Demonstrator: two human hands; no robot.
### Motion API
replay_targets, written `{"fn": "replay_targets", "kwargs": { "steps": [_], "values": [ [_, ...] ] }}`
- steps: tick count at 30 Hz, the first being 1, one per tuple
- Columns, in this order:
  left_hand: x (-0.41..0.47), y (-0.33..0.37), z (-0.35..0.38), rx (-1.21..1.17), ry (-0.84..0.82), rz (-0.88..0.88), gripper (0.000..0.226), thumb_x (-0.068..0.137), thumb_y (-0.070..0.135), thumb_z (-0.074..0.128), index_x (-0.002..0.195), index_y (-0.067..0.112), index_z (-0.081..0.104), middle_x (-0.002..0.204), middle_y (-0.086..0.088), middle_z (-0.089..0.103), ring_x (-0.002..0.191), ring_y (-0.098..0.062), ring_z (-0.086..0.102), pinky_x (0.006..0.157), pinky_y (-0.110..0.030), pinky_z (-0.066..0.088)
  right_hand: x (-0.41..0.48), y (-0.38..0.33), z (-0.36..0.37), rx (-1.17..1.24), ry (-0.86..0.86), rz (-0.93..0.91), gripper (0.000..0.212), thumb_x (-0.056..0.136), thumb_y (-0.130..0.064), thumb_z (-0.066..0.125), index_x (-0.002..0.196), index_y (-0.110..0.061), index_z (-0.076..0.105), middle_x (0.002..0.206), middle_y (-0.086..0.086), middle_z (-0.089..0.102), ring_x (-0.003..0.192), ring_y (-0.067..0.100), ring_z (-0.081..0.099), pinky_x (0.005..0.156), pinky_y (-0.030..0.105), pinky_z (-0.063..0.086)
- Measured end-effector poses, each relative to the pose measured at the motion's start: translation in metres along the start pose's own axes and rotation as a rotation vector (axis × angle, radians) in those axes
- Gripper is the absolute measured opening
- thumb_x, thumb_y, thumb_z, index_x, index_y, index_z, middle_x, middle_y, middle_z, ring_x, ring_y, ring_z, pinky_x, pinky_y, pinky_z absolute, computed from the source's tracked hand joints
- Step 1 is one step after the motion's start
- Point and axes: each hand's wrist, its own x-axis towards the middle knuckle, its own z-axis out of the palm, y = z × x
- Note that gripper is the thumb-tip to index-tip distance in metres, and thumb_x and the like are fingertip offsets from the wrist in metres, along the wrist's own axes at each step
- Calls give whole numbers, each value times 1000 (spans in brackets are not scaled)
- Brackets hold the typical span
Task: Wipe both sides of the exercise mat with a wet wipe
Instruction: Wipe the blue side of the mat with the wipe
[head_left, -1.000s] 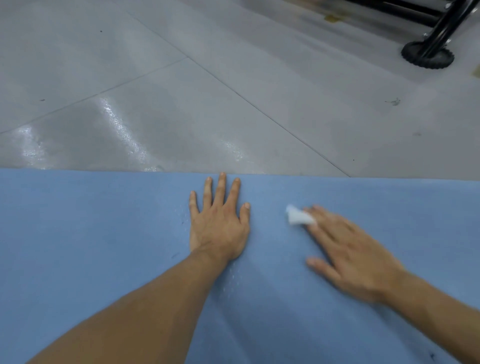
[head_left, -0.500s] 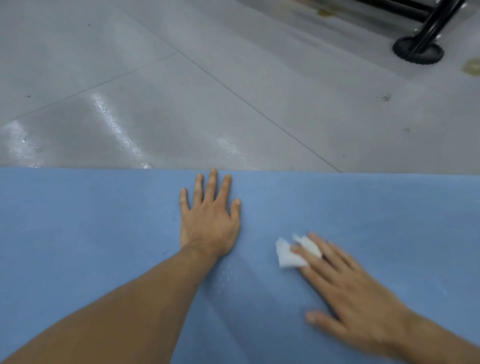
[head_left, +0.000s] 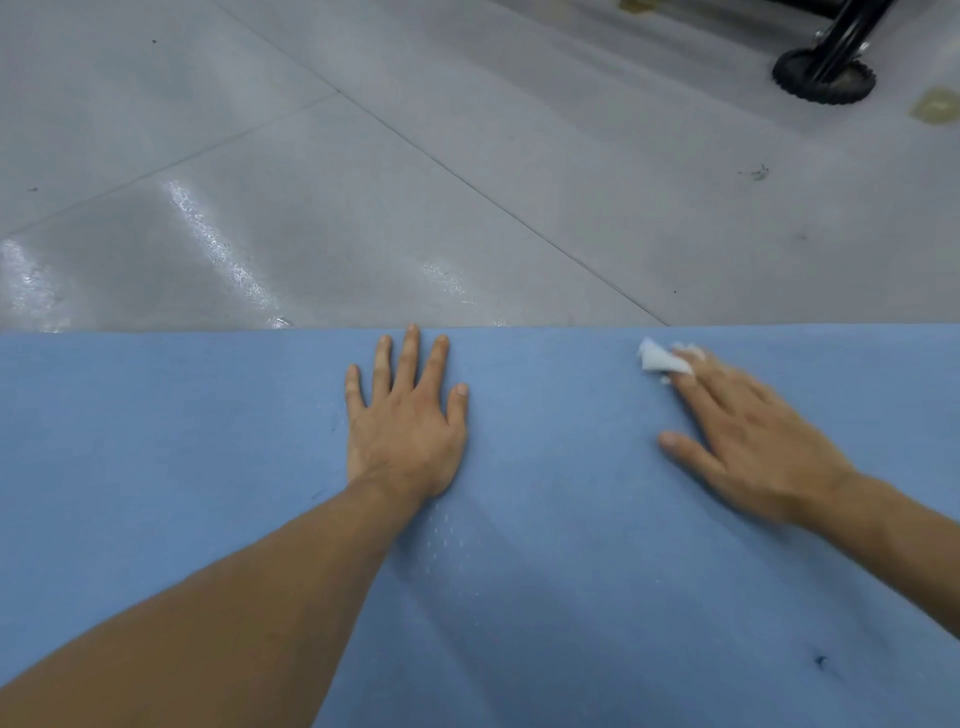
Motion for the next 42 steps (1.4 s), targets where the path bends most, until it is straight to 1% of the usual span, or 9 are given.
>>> {"fn": "replay_targets", "kwargs": {
  "steps": [7,10,14,16,19,23,29,32,42],
  "values": [
    [0,0,1,-4,6,2,65,103,57,6,164,37,-6,171,11,-17,157,-16,-19,127,-52,-10,9,-3,0,191,-17,104,90,94,-81,16,166,-30,-1,174,-7,-2,159,6,-7,128,33,6],
    [1,0,1,-1,9,1,66,102,57,5,164,37,-6,172,10,-17,158,-17,-19,127,-52,-9,-37,-29,1,150,-63,-88,92,97,-80,21,166,-27,-6,174,-9,-10,160,8,-8,127,28,5],
    [1,0,1,5,1,-1,65,102,57,4,163,37,-8,171,11,-19,157,-16,-21,127,-52,-9,-110,-65,17,76,71,-346,76,108,-59,33,164,-8,24,172,5,20,158,21,22,124,32,20],
    [1,0,2,6,1,1,65,102,57,4,163,37,-8,171,11,-19,157,-16,-21,127,-53,-9,-139,-72,37,-176,154,-550,55,113,-38,28,161,-12,28,167,6,31,153,24,25,128,36,14],
    [2,-1,2,5,5,3,65,103,57,5,164,37,-7,171,11,-18,157,-16,-20,127,-53,-9,-156,-64,53,-570,96,-777,56,110,-30,35,164,-17,25,171,0,25,156,34,18,126,45,23],
    [1,-1,2,2,6,-1,65,103,57,6,164,37,-6,171,11,-17,157,-16,-19,127,-53,-9,-123,-47,20,-224,69,-563,65,110,-51,29,157,-8,42,169,4,31,154,25,32,117,43,28],
    [0,0,1,-8,13,4,64,104,56,8,164,37,-5,172,11,-16,157,-16,-18,127,-52,-9,-17,5,-6,25,-48,-24,77,103,-70,14,166,-29,4,173,-7,10,159,13,9,126,27,4],
    [0,1,0,-13,12,6,64,104,57,8,164,37,-5,171,11,-17,157,-16,-19,127,-52,-9,22,15,-6,119,-45,112,77,98,-72,10,165,-34,1,171,-9,10,159,12,5,128,35,10],
    [1,-1,1,-5,10,4,65,104,57,8,164,37,-4,172,11,-15,158,-17,-18,127,-53,-9,-63,-27,0,131,-43,-155,75,105,-59,28,168,-22,7,175,-7,-5,161,12,4,124,36,16]
  ]
}}
